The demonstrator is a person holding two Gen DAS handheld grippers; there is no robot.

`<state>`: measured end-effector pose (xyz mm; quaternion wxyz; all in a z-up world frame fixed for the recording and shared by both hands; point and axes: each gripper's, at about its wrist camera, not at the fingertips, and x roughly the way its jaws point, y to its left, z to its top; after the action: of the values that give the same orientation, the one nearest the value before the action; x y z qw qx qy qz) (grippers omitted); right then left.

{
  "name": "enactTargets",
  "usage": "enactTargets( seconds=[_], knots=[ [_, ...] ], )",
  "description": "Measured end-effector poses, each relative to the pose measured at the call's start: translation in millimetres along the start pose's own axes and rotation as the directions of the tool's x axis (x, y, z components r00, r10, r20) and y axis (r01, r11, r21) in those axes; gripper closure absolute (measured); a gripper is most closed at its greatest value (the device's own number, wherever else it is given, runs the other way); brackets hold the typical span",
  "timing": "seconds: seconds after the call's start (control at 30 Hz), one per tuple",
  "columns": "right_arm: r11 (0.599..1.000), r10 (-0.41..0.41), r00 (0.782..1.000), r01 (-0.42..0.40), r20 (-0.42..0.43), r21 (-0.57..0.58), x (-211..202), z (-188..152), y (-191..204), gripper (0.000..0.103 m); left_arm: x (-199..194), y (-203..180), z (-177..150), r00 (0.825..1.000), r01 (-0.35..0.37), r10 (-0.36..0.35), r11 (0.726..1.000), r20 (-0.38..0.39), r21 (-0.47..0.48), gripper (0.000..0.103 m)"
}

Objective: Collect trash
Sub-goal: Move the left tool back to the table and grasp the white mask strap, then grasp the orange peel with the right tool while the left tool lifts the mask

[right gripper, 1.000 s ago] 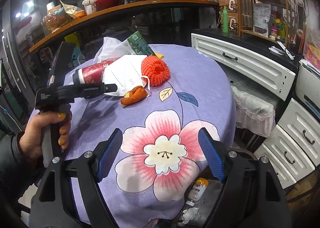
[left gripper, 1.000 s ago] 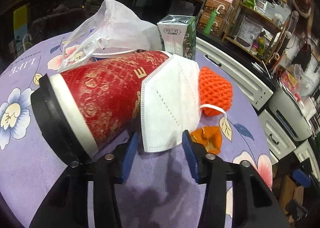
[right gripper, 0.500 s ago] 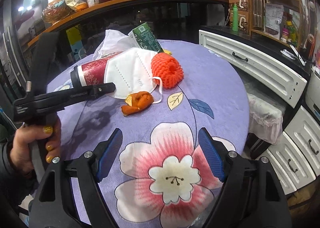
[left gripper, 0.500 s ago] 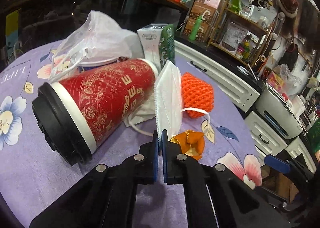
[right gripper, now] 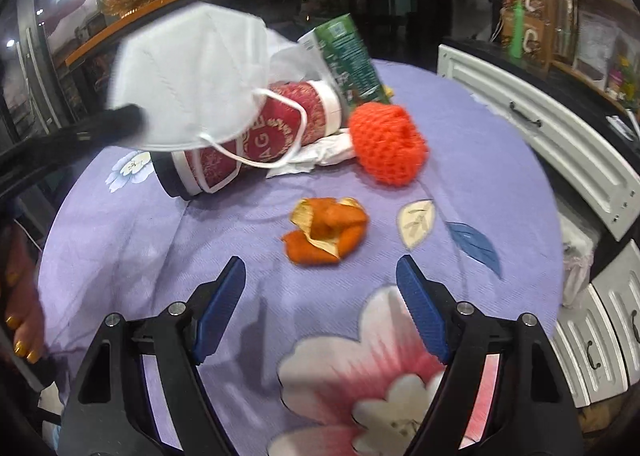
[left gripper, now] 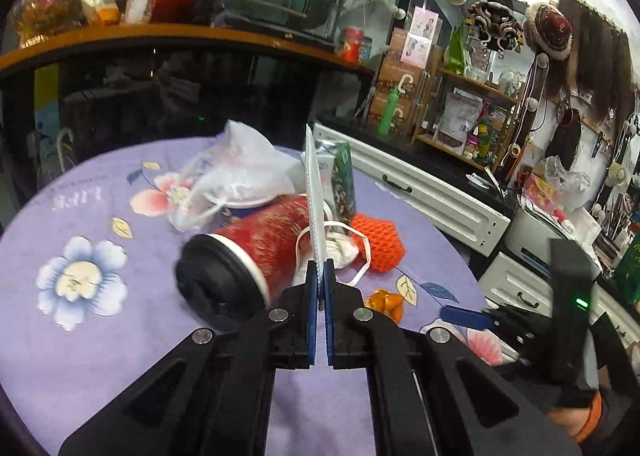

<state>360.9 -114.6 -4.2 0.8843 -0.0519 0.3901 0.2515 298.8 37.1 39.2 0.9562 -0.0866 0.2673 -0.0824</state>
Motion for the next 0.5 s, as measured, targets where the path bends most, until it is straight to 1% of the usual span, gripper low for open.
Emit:
enactTargets(
  seconds=[0.07, 0.27, 0.4, 0.43, 0.5],
  knots=[
    [1.0, -0.002, 1.0, 0.002, -0.029, -0.011, 12, 5, 4, 0.025, -7, 3, 0, 1.0, 0.005, -0.005, 1.0, 0.008, -0.004, 0.099],
    [0.998, -0.058, 0.993, 0.057, -0.105, -0.009, 44, 19, 7, 0.026, -20, 6, -4, 0.999, -0.012, 0.012, 1.0, 0.039, 0.009, 0.099],
    [0.997, -0.069, 0.989, 0.073, -0.13, 0.022, 57, 24, 3, 0.037, -24, 7, -9, 0.998, -0.028, 0.026, 0.999, 0.049, 0.024, 0.099],
    [0.996, -0.081, 0.989, 0.084, -0.124, 0.023, 57, 25, 4, 0.043, -24, 7, -11, 0.998, -0.034, 0.032, 0.999, 0.052, 0.028, 0.099],
    [0.995, -0.094, 0.988, 0.098, -0.121, 0.021, 57, 26, 4, 0.048, -25, 8, -14, 0.998, -0.035, 0.033, 0.999, 0.05, 0.031, 0.099]
  ],
)
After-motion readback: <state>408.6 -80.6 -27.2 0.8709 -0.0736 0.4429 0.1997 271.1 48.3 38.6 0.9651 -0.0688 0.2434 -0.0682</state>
